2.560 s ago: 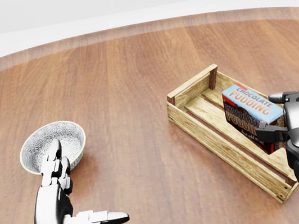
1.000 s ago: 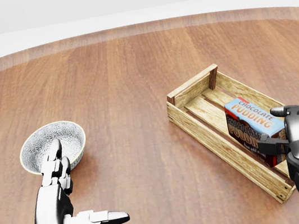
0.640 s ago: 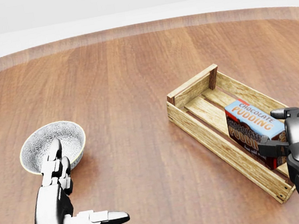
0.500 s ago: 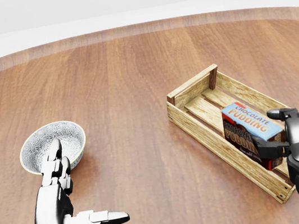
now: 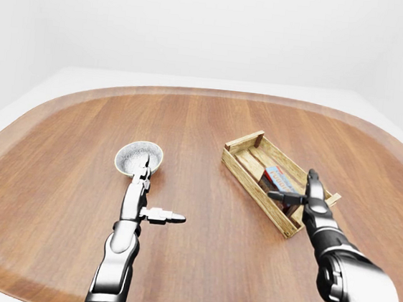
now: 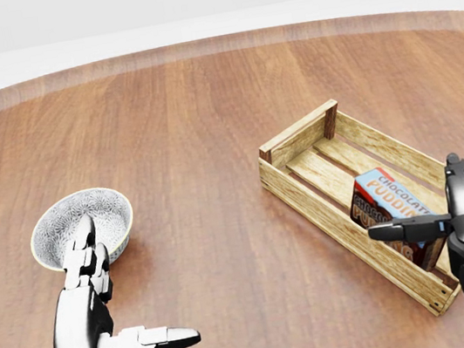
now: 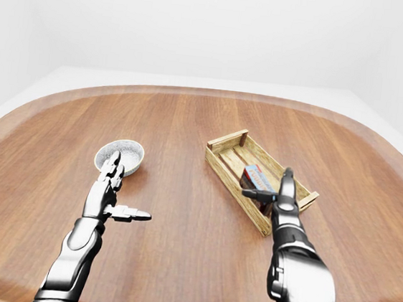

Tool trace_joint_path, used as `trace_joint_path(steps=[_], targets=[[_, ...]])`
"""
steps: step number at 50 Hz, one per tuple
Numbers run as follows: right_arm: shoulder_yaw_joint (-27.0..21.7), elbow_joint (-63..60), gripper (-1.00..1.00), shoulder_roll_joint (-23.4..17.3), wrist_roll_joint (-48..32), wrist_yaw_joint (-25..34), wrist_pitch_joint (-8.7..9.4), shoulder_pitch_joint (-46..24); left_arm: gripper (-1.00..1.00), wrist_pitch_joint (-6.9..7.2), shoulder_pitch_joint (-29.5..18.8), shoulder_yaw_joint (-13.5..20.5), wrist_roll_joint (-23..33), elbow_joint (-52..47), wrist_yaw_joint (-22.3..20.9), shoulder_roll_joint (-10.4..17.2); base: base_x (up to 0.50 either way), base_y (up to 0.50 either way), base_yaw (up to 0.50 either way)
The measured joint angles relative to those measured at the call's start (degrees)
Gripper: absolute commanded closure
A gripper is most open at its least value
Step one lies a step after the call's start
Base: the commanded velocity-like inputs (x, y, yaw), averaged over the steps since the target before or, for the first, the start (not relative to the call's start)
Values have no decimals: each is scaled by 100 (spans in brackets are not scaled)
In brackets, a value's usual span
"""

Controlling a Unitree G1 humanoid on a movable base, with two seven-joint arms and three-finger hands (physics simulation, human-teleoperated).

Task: Pick up the chocolate pudding and put it in the tray.

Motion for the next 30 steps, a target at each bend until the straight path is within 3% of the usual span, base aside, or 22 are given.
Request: trace_joint_path(steps=[30], targets=[[181, -249, -100, -306, 460, 239, 0, -577, -100, -8, 16, -5, 4, -12, -17, 1, 0, 0, 0]])
